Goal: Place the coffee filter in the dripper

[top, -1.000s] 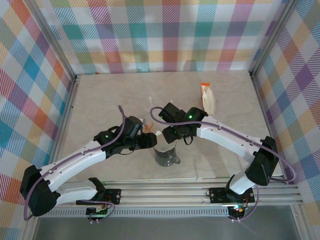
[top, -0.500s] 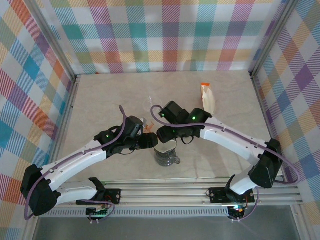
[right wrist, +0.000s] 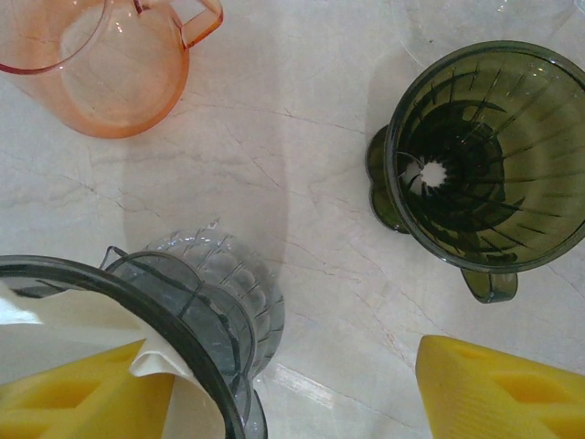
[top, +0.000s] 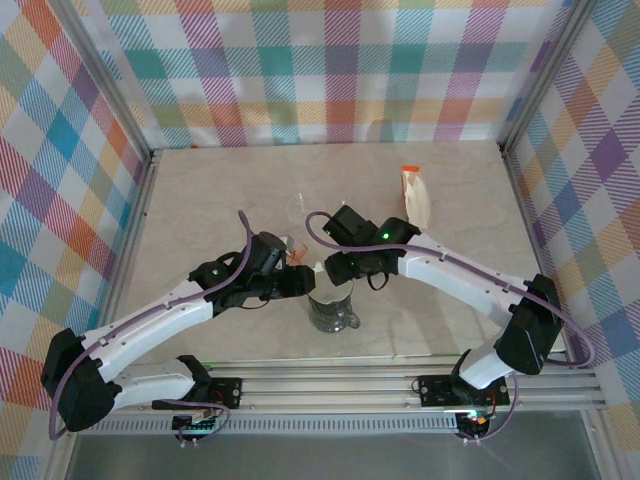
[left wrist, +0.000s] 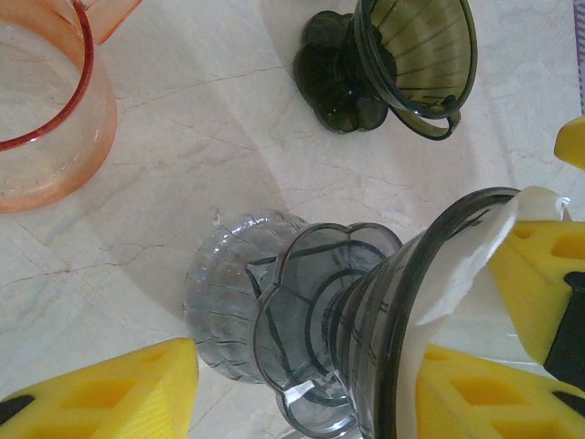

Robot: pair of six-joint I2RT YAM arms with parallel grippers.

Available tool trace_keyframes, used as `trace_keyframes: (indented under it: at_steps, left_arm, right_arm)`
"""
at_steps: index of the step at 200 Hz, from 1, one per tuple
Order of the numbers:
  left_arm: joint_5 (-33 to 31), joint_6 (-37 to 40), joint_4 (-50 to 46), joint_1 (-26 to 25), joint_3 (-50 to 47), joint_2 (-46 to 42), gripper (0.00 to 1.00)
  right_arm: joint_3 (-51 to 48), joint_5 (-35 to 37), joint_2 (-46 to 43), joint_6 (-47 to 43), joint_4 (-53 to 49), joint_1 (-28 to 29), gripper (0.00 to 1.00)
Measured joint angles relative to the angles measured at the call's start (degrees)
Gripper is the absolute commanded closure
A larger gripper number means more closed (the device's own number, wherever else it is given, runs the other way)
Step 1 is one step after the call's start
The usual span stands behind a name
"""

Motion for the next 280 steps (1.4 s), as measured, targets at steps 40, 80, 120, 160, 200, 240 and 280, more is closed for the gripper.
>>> trace_keyframes:
  at_steps: [40,80,120,160,200,240,280]
  left_arm:
    - [0.07,-0.22,-0.04,0.0,0.0,-0.02,0.36]
    - [0.76,-0.39,0.0,-0.13,0.0,-0.04,0.33]
    - [1.05,-0.79,-0.02,-0.13,0.2,-0.04,0.26]
    - [1.07,-1.27,-0.09,-0.22,1.81,-0.57,0.23]
    - [-0.83,-1.22,-2.49,-0.22,6.01,-6.73,0.17]
    - [-7.8,-0.76,-5.38,-0.22,8.59,-16.35,0.15]
    - [-11.21,-0.81,-8.15,0.04,7.48,-17.64,0.2]
  right_arm:
    - [-0.96,-0.31,-0.9,-0.37,0.92,0.0,0.23]
    - [-2.14,-1.95,-6.08,-1.38,3.41,0.26,0.21]
    - [-2.34,-1.88,-11.82,-1.57,4.79,0.37,0.19]
    - [-6.12,-0.61,-18.01,-0.72,5.84,0.37,0.19]
    - [-11.82,2.05,-24.5,1.27,6.01,0.37,0.18]
    - [-19.45,2.71,-29.86,3.61,6.34,0.37,0.18]
    - [-25.2,1.77,-32.7,5.44,7.28,0.37,0.19]
